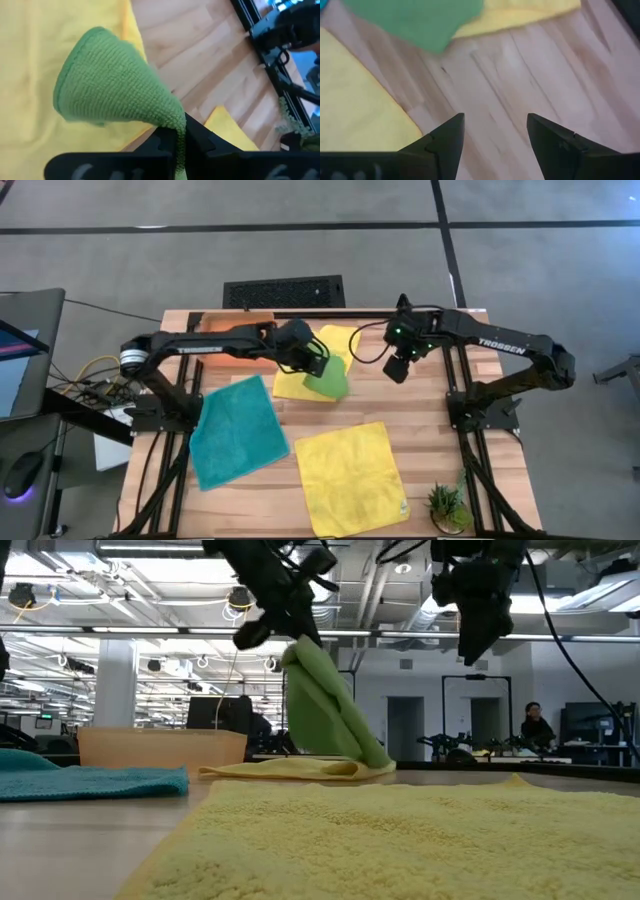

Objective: Fold microfiber towels
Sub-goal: Put the green microfiber towel into the orange bin

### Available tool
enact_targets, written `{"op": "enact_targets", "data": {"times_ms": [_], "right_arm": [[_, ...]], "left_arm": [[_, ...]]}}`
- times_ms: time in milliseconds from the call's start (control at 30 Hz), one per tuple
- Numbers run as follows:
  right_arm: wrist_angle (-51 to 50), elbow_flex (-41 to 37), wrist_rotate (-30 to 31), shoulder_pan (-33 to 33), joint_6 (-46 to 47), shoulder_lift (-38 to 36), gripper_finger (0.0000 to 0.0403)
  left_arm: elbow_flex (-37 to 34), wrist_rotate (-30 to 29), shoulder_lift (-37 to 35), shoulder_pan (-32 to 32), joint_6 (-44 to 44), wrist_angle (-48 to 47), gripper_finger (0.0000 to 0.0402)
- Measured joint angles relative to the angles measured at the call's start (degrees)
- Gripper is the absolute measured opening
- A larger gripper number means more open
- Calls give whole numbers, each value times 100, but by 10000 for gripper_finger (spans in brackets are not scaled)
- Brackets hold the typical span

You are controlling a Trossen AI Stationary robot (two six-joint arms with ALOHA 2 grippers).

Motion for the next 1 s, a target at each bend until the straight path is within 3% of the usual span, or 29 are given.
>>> {"op": "enact_targets", "data": {"times_ms": [300, 467, 1000], "right_arm": [[966, 0, -395, 216, -609, 0, 240], [1141, 0, -483, 207, -679, 0, 240], [1199, 0, -488, 207, -830, 0, 240]], "left_arm": [[0, -215, -695, 356, -10, -635, 0], [0, -159, -949, 784, 417, -1033, 0], [0, 2039, -1061, 3207, 2839, -1222, 0]]}}
